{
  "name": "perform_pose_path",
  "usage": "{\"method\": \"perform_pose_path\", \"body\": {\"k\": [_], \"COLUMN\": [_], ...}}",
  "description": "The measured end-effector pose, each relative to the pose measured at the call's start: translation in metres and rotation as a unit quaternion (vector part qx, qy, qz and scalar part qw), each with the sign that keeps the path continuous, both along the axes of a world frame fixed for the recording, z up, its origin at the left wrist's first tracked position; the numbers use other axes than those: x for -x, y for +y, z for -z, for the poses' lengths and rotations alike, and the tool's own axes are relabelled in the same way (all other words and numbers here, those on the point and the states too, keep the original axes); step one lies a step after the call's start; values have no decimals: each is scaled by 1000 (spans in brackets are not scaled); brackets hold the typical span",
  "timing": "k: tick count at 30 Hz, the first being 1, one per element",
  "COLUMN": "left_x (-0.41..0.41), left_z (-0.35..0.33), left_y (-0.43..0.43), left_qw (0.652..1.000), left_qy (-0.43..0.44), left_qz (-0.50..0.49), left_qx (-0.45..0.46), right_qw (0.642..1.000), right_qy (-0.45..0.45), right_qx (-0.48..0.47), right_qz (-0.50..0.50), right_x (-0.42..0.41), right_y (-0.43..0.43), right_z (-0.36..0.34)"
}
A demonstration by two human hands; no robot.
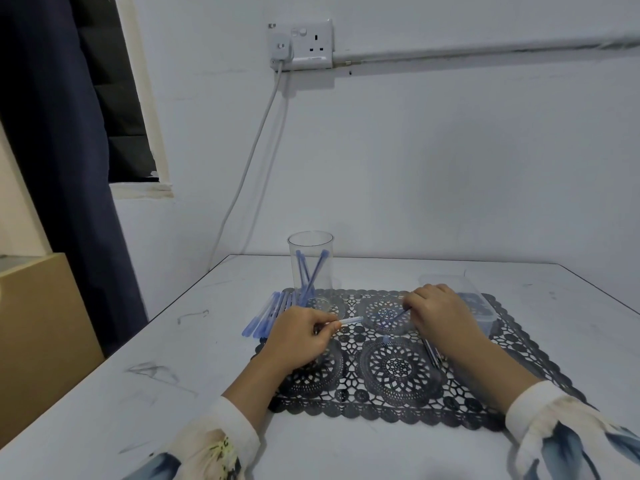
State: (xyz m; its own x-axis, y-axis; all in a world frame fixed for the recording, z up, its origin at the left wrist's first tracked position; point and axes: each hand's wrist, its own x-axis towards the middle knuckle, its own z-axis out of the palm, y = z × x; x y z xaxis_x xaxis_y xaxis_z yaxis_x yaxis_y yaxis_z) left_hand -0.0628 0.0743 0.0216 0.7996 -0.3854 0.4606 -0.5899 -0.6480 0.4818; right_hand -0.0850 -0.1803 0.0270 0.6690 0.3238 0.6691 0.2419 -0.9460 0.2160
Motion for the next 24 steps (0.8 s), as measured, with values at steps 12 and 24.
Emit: {"method": "perform_pose_path", "body": {"k": [12,24], "left_x": [-2,-1], "left_z": [1,2], "left_y": [1,0], "left_qw": [1000,1000], "left_qy": [-8,-1], "left_qz": [4,5], "left_qx": [5,6], "right_qw": [988,972], "right_qy": [109,166], "right_qx": [109,148], "right_qz": [14,77], "right_x": [0,-1], "right_y": [-5,-4], "right_z": [4,3]}}
